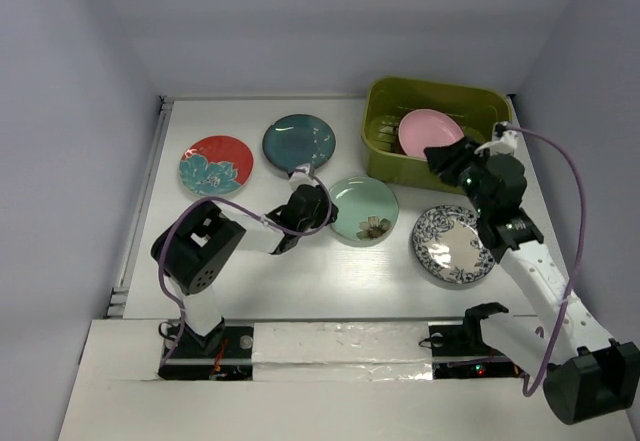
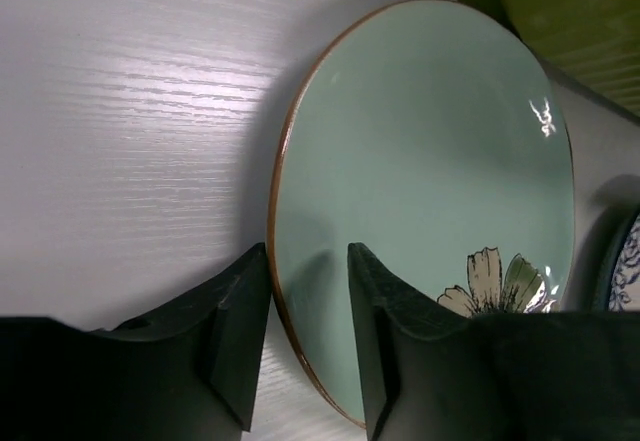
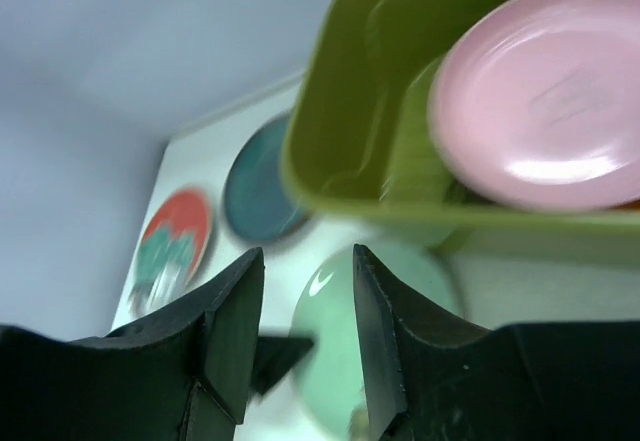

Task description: Place the plates into the plastic bin on the countertop

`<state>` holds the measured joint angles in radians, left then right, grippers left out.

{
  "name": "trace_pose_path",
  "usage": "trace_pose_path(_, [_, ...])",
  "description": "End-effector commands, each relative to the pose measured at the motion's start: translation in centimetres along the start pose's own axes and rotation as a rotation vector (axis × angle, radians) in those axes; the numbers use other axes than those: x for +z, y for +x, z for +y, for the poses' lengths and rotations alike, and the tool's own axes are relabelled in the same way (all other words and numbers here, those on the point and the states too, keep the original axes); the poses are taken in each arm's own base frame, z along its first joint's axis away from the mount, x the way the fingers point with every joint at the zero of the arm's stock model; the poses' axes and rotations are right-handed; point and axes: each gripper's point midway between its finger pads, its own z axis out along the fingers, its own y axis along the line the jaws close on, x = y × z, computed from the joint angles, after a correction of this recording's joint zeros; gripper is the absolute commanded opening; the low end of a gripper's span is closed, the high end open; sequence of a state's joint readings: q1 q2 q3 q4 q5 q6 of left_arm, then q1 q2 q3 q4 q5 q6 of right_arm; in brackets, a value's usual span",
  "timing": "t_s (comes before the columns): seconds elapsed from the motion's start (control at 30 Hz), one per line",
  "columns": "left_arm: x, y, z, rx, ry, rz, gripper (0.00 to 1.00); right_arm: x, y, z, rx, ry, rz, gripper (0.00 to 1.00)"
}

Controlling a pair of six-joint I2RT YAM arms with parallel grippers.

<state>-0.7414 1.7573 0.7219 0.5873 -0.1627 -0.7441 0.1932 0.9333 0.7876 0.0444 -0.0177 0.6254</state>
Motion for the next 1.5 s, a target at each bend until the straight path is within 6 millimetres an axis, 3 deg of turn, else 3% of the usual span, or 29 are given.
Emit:
trace_pose_path(0.0, [0.1, 0.2, -0.6, -0.078, 0.053, -0.012, 0.32, -1.5, 2.0, 3.5, -0.002, -0.159, 0.026, 0.47])
trace_pose_path(0.03, [0.1, 0.2, -0.5, -0.089, 0.055, -0.019, 0.22, -1.7, 4.0, 3.0, 0.005, -0.161, 0.065, 0.48])
trace_pose_path(0.1, [-0.3, 0.1, -0.3, -0.118, 0.068, -0.049, 0.11, -2.8, 6.1, 4.3, 0.036, -0.230, 0.106, 0.49])
trace_pose_path(0.13, [-0.5, 0.1, -0.1, -0.125, 0.067, -0.055, 0.00, -3.2, 7.2, 4.5, 0.056, -0.253, 0.135, 0.53])
trace_pose_path(0.17, [-0.9, 0.0, 0.7, -0.138, 0.057, -0.065, 0.00, -3.7, 9.4, 4.5, 0.062, -0.280, 0.171, 0.55])
trace_pose_path(0.23, [-1.8, -0.6, 0.5, -0.163, 0.080, -0.099, 0.00, -4.3, 11.6, 4.6, 0.066, -0.315, 0.209, 0.67])
trace_pose_path(0.3, [-3.5, -1.3, 0.7, -0.192, 0.100, -0.134, 0.00, -4.3, 15.0, 4.0, 0.051, -0.310, 0.283, 0.76])
trace_pose_path(0.4, [-5.6, -2.5, 0.9, -0.228, 0.126, -0.183, 0.00, -3.9, 18.1, 3.1, 0.034, -0.274, 0.351, 0.86])
trace_pose_path(0.43, [-5.7, -2.1, 1.5, -0.229, 0.111, -0.177, 0.00, -3.8, 18.6, 3.0, 0.034, -0.268, 0.358, 0.87])
trace_pose_path(0.47, [-7.1, -3.2, 0.8, -0.245, 0.145, -0.210, 0.00, -3.5, 18.5, 2.9, 0.055, -0.260, 0.341, 0.87])
trace_pose_path(0.67, [-10.3, -4.4, 0.9, -0.300, 0.210, -0.257, 0.00, -2.9, 20.5, 0.8, 0.074, -0.175, 0.366, 0.88])
trace_pose_path(0.9, [-12.6, -5.4, 0.1, -0.341, 0.296, -0.262, 0.00, -1.8, 23.4, -1.7, 0.082, -0.072, 0.407, 0.87])
trace_pose_path(1.33, [-16.3, -6.9, -1.6, -0.388, 0.478, -0.256, 0.00, -0.9, 27.2, 0.3, 0.142, -0.229, 0.506, 0.83])
trace_pose_path(1.47, [-17.3, -7.6, -2.0, -0.400, 0.524, -0.263, 0.00, -1.1, 27.8, 1.2, 0.180, -0.296, 0.524, 0.74])
